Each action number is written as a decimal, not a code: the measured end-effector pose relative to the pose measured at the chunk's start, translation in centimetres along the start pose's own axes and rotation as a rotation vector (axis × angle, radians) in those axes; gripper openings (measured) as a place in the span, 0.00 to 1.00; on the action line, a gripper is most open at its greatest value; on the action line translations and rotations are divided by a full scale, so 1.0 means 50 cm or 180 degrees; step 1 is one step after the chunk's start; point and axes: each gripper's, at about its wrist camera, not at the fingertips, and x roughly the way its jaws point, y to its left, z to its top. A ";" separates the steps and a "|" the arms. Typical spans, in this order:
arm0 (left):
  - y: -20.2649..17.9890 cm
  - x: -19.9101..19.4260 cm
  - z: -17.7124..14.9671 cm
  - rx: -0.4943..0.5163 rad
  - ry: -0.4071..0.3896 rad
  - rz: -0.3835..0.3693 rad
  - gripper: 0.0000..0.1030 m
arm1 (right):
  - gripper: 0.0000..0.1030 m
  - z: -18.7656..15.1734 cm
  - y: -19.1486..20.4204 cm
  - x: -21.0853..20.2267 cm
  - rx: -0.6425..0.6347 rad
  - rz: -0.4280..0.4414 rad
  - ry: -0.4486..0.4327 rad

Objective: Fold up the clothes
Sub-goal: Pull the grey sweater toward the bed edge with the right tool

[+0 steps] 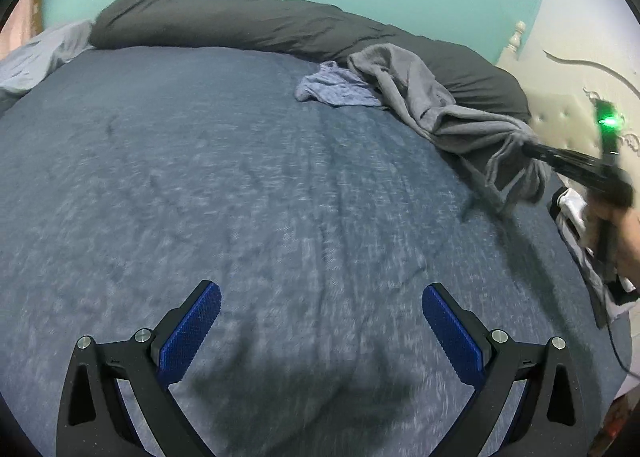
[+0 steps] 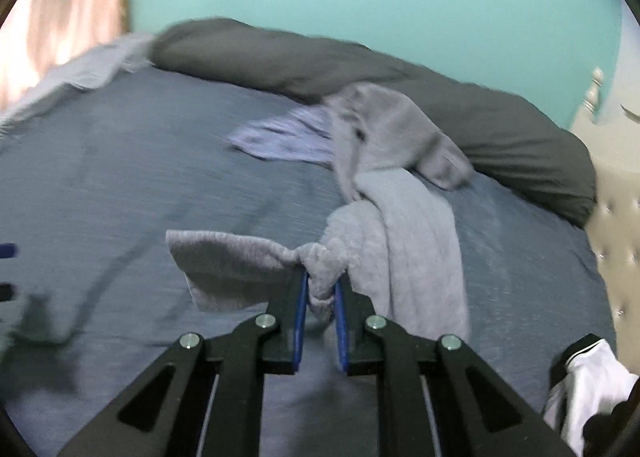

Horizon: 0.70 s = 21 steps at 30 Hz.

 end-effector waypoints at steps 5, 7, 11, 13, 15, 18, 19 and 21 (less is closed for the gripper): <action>0.034 -0.074 -0.019 -0.0170 -0.0098 -0.0016 1.00 | 0.11 -0.009 0.126 -0.113 -0.0030 0.0290 -0.0144; 0.044 -0.094 -0.027 -0.0193 -0.0121 -0.0001 1.00 | 0.11 -0.019 0.167 -0.153 0.0012 0.0400 -0.0197; 0.066 -0.145 -0.057 -0.0267 -0.0178 -0.0012 1.00 | 0.11 -0.044 0.250 -0.218 0.0125 0.0590 -0.0295; 0.075 -0.165 -0.071 -0.0291 -0.0195 -0.0014 1.00 | 0.11 -0.060 0.284 -0.242 0.0212 0.0669 -0.0324; 0.083 -0.176 -0.084 -0.0310 -0.0183 -0.0023 1.00 | 0.11 -0.080 0.319 -0.255 0.0300 0.0710 -0.0287; 0.094 -0.184 -0.103 -0.0326 -0.0121 -0.0050 1.00 | 0.11 -0.112 0.352 -0.230 0.0432 0.0753 -0.0136; 0.095 -0.183 -0.111 -0.0307 -0.0104 -0.0069 1.00 | 0.11 -0.122 0.362 -0.222 0.0476 0.0767 -0.0085; 0.096 -0.184 -0.124 -0.0267 -0.0111 -0.0078 1.00 | 0.11 -0.147 0.370 -0.203 0.0565 0.0759 0.0014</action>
